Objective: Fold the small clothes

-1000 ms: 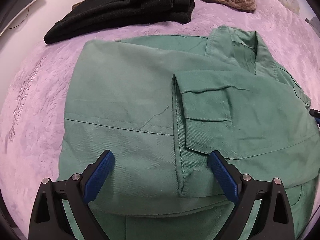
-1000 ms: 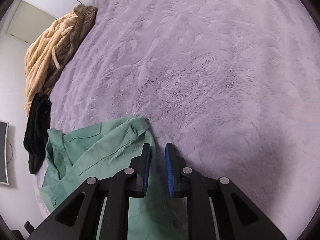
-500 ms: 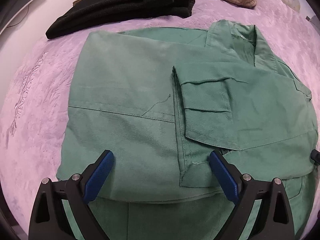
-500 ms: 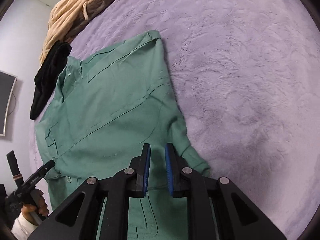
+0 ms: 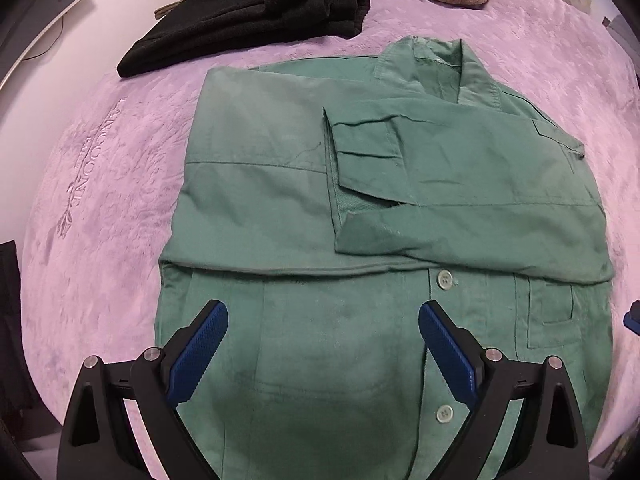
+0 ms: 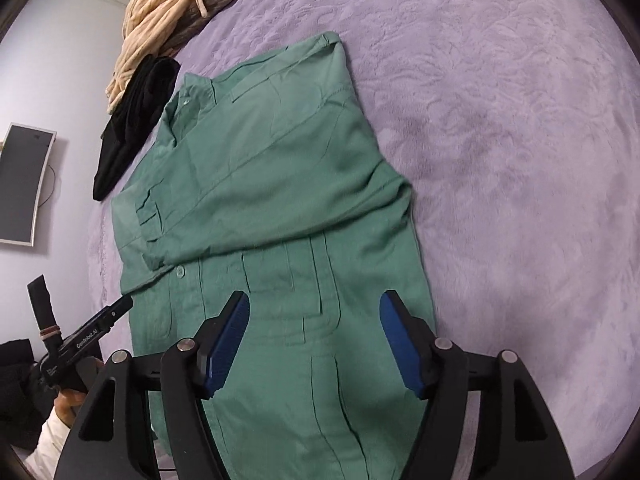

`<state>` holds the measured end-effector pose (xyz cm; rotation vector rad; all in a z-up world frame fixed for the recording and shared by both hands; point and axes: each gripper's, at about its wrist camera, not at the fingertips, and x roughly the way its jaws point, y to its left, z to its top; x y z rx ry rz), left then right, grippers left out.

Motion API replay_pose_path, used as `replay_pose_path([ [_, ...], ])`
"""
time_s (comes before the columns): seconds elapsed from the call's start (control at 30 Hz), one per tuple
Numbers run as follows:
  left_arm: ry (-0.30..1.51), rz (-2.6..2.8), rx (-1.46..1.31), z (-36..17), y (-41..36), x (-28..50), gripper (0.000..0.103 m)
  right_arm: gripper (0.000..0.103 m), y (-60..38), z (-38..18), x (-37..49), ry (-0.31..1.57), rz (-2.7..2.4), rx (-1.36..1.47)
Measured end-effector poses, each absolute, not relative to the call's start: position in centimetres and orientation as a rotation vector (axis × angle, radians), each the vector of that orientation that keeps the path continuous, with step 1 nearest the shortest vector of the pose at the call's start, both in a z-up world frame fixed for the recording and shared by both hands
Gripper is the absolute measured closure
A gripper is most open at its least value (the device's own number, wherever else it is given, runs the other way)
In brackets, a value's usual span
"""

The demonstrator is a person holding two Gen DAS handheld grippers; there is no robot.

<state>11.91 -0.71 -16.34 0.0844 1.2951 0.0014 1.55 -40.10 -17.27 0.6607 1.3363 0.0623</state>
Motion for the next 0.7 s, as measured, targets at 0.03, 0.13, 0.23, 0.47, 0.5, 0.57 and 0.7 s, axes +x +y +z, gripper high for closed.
replay_pose_path([
  [0.03,1.3,-0.003,0.081,-16.0,-1.0,11.3,0.006,0.026,-40.0,-17.2,0.9,1.342,0.068,0.667],
  [0.13,1.314,-0.008,0.083,-15.3,-2.0,9.6,0.006,0.025,-39.4,-17.1,-0.3,1.362,0.089,0.686],
  [0.23,1.33,-0.004,0.078,-14.9,-2.6,8.1,0.006,0.024,-39.1,-16.7,-1.0,1.374,0.114,0.682],
  [0.47,1.328,0.032,0.077,-13.9,-3.6,4.9,0.006,0.021,-38.5,-16.1,-1.9,1.398,0.191,0.639],
  [0.5,1.327,0.035,0.077,-13.8,-3.7,4.5,0.006,0.021,-38.4,-16.1,-2.1,1.401,0.2,0.634],
  [0.57,1.325,0.045,0.074,-13.5,-3.9,3.6,0.006,0.021,-38.1,-15.9,-2.4,1.407,0.217,0.629],
  [0.7,1.336,0.053,0.068,-13.3,-4.1,2.0,0.006,0.015,-37.4,-15.5,-2.9,1.395,0.259,0.622],
])
